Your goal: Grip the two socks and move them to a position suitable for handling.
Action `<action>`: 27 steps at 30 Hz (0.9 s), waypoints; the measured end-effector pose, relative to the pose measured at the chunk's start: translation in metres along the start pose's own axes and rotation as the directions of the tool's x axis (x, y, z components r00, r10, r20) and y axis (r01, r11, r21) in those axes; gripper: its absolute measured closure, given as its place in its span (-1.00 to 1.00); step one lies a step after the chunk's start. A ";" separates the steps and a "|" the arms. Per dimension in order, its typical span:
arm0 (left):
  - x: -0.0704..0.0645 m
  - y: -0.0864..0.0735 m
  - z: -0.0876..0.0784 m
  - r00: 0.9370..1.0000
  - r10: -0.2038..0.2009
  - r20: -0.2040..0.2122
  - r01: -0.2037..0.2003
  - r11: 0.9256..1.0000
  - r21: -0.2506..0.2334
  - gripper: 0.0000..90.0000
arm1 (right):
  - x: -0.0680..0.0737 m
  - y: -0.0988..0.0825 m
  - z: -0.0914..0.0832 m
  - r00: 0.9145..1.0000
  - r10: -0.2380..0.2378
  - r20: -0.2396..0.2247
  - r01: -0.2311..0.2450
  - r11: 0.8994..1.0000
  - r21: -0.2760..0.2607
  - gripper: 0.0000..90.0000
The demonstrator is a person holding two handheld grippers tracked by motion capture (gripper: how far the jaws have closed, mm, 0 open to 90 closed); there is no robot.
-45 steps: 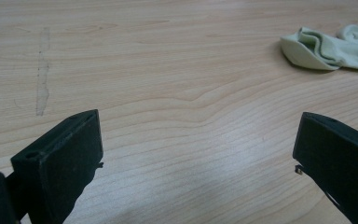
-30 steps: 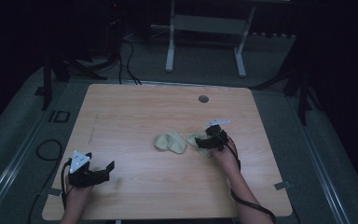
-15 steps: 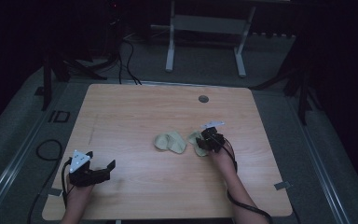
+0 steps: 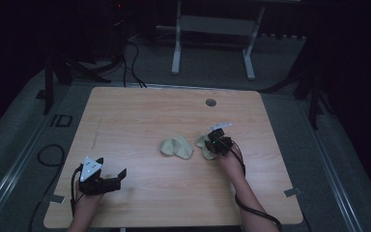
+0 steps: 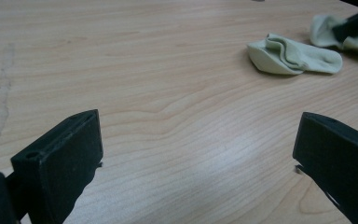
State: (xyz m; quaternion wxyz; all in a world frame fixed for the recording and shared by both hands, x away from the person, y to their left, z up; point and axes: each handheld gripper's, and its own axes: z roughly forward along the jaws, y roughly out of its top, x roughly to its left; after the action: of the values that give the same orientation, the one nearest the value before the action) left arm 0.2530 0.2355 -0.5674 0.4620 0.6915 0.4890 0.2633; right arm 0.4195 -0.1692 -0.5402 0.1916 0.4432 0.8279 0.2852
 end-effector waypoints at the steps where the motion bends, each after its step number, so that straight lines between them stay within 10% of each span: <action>1: 0.000 0.000 0.000 1.000 -0.004 -0.004 0.004 1.000 0.001 -0.97 | 0.000 0.001 -0.003 1.000 0.000 -0.009 0.000 1.000 -0.005 0.76; 11: 0.001 -0.001 -0.002 0.999 -0.016 -0.034 0.016 1.000 0.000 -0.97 | 0.011 0.009 -0.035 0.998 -0.059 -0.009 0.058 0.997 -0.050 0.76; 27: -0.002 0.000 0.001 1.000 -0.001 -0.029 0.001 1.000 0.012 -0.97 | 0.058 0.012 -0.083 0.981 -0.135 -0.139 0.120 0.986 -0.112 0.76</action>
State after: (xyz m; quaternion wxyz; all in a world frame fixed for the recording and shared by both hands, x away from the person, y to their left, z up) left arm 0.2531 0.2337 -0.5672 0.4507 0.6902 0.4976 0.2701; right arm 0.3485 -0.1401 -0.4727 0.1711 0.3568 0.8506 0.3462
